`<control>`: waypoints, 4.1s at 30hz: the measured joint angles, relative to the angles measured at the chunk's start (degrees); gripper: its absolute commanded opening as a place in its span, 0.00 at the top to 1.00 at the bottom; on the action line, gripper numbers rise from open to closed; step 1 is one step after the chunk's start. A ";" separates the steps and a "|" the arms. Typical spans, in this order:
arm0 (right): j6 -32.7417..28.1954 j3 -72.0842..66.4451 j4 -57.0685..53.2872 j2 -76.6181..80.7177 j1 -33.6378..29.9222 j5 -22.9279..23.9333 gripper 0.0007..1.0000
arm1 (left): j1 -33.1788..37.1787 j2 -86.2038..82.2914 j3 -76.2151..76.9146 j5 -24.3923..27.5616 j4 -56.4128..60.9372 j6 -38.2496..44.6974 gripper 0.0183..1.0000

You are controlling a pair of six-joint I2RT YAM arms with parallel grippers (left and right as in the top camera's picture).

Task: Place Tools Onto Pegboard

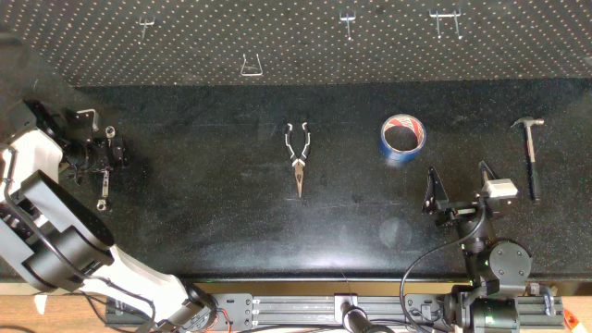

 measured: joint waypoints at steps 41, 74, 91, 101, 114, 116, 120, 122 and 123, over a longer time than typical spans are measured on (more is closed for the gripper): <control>0.00 0.00 0.02 0.00 0.02 0.02 0.03 | 0.00 0.22 0.42 0.55 -0.48 -0.98 0.99; 0.00 0.00 0.02 0.00 0.02 0.00 0.03 | -30.12 -44.46 -22.53 -8.39 17.99 -25.00 0.99; 0.00 0.00 0.02 0.00 0.02 0.02 0.03 | -30.45 -48.26 -26.21 -10.23 23.78 -27.50 0.99; 0.00 0.00 0.02 0.00 0.00 0.02 0.03 | -31.85 -42.23 -22.40 -10.36 24.83 -25.64 0.99; 0.00 0.00 0.02 0.00 0.00 0.02 0.03 | -33.16 -42.23 -21.16 -10.47 24.00 -25.62 0.99; 0.00 0.00 0.02 0.00 0.02 0.00 0.03 | -33.16 -42.23 -21.16 -10.97 24.00 -25.62 0.99; 0.00 0.00 0.02 0.00 0.00 0.02 0.03 | -33.16 -42.14 -21.16 -11.34 24.70 -25.62 0.99; 0.00 0.00 0.02 0.00 0.00 0.02 0.03 | -33.16 -41.88 -21.14 -11.50 25.33 -25.62 0.99; 0.00 0.00 0.02 0.00 0.02 0.02 0.03 | -33.16 -41.68 -21.14 -11.50 25.68 -25.62 0.99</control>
